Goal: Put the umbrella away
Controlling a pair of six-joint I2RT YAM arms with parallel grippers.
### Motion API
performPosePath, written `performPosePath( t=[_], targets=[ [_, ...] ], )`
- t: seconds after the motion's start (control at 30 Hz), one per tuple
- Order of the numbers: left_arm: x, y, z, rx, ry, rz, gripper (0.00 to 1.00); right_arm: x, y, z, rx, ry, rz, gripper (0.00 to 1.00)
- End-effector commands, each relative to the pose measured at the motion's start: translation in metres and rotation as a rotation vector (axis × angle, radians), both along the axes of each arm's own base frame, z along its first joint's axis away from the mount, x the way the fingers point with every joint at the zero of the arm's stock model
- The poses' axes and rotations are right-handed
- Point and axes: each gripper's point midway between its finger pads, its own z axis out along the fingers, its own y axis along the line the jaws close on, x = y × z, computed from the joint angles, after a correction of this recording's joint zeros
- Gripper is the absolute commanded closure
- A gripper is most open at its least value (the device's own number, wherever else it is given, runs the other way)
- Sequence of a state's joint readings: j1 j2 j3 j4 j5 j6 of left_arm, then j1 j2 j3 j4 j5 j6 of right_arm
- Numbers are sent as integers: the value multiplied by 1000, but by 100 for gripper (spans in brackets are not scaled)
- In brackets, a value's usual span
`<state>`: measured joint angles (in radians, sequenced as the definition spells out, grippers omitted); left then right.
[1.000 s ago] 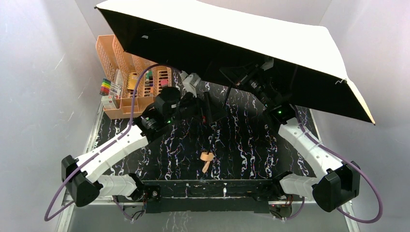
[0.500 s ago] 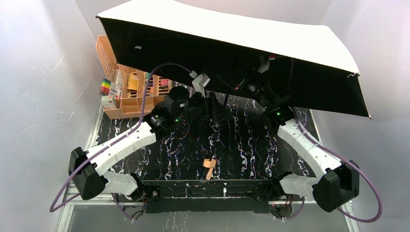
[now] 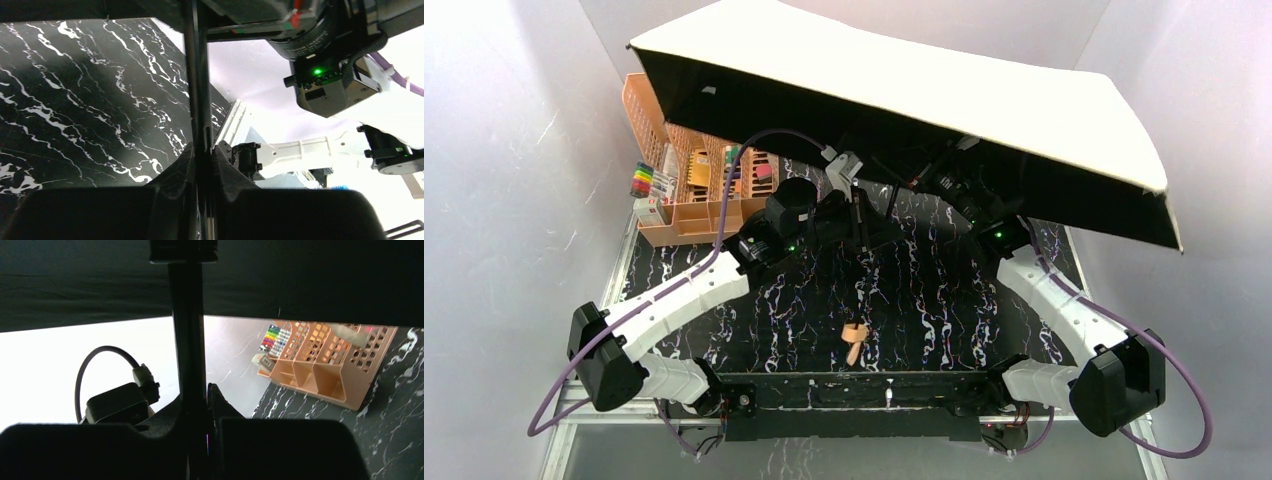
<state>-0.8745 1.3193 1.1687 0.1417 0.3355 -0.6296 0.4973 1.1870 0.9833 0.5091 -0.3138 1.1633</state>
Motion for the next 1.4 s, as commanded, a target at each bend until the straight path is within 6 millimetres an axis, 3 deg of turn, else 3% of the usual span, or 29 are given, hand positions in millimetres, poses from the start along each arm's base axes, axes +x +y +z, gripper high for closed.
performPosePath(
  t=[0.0,0.17,0.6,0.9,1.1,1.37],
  targets=[
    [10,-1,15,-15,-77,12,100,-23,0,38,89,-111,71,100],
    [8,1,11,-1,-73,8,100,-23,-1,27,64,-98,58,98],
    [17,38,-27,99,-6,202,100,-20,-30,-37,-138,-12,-124,34],
    [17,38,-50,135,34,234,100,-31,-68,-65,-224,-30,-293,16],
    [18,35,-58,152,46,241,100,-31,-89,-47,-263,-114,-402,11],
    [18,34,-58,149,57,241,100,-18,-78,-17,-239,-216,-401,9]
  ],
)
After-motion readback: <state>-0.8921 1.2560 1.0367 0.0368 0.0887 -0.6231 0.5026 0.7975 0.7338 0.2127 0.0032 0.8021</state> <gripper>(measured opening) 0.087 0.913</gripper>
